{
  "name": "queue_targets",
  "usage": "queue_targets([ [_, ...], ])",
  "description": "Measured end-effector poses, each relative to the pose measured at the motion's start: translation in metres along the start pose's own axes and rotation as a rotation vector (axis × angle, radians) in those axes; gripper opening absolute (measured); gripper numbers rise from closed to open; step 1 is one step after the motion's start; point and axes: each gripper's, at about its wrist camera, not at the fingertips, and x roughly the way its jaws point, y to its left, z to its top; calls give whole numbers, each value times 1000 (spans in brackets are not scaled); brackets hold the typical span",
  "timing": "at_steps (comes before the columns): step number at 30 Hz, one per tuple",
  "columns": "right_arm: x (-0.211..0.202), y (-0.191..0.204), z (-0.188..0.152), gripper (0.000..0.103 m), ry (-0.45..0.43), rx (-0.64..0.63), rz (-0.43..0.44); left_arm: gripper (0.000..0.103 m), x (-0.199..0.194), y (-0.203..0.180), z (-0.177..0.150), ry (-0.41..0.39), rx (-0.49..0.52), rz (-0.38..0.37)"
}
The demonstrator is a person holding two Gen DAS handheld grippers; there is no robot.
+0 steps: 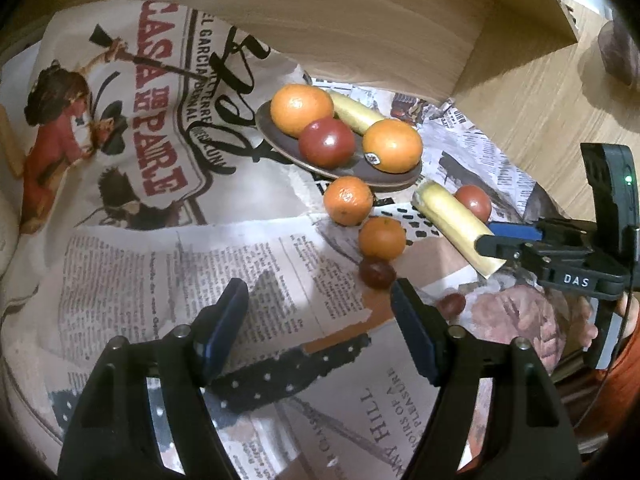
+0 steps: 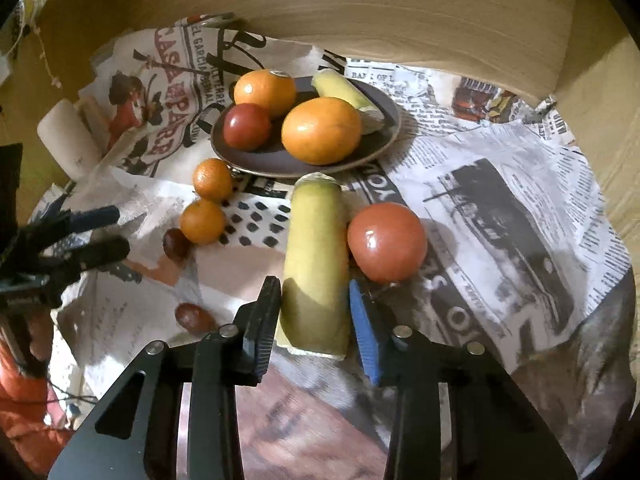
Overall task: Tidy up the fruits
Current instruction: 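Carry the corn cob onto the plate with the right tool while the left tool places a tangerine there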
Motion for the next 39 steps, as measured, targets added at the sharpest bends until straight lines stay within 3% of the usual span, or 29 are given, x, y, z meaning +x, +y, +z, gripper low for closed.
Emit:
queue_targets([
  [11, 41, -4, 21, 35, 26, 4, 37, 73, 22, -6, 24, 27, 20, 25],
  [20, 37, 6, 22, 35, -15, -72, 43, 73, 49, -16, 52, 46, 29, 15],
  [25, 23, 5, 24, 35, -52, -84, 54, 63, 68, -24, 62, 79, 45, 18],
  [32, 5, -5, 39, 35, -128, -61, 48, 40, 86, -23, 67, 126, 28, 15],
  [39, 0, -17, 72, 35, -177, -69, 15, 38, 77, -23, 68, 109, 32, 2],
])
